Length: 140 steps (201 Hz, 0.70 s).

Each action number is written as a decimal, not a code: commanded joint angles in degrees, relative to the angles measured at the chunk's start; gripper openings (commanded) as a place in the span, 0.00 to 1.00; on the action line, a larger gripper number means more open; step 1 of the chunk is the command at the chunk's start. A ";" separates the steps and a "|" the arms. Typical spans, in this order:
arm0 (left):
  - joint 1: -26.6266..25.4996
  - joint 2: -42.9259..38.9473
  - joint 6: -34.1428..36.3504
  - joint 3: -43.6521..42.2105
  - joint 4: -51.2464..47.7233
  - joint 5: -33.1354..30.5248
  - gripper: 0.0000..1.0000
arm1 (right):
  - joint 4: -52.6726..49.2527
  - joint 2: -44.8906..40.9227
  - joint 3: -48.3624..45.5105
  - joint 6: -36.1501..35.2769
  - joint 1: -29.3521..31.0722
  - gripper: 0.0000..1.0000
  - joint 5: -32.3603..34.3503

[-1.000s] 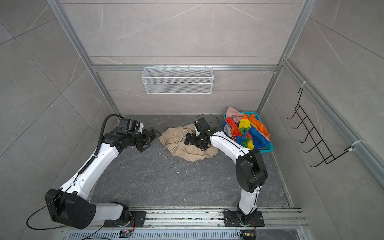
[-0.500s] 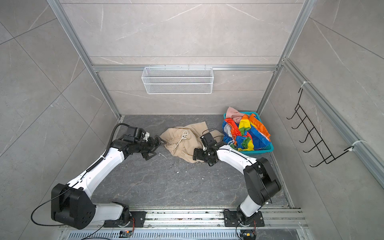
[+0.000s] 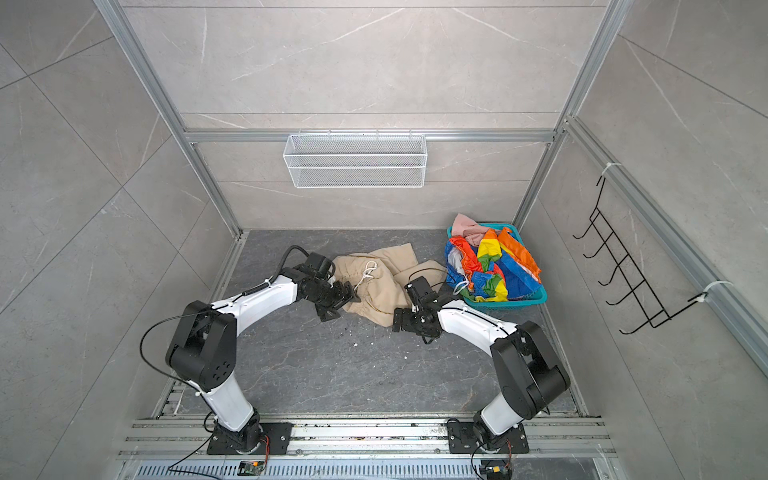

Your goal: Fold and stack the shorts

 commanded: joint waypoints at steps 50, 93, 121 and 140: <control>-0.20 9.03 3.49 7.40 1.03 -4.73 0.65 | 0.24 -2.57 -1.22 -1.75 -0.62 0.99 1.32; -0.15 11.15 3.23 7.77 3.48 -6.71 0.51 | 1.12 -2.57 -1.48 -1.68 -0.85 0.99 0.77; -0.18 11.33 2.41 7.87 5.83 -5.84 0.25 | 1.03 -2.79 -1.48 -1.90 -1.32 0.99 0.77; -0.09 9.85 1.97 7.72 7.49 -4.87 0.04 | 1.40 -3.31 -1.83 -1.60 -2.14 1.00 -0.51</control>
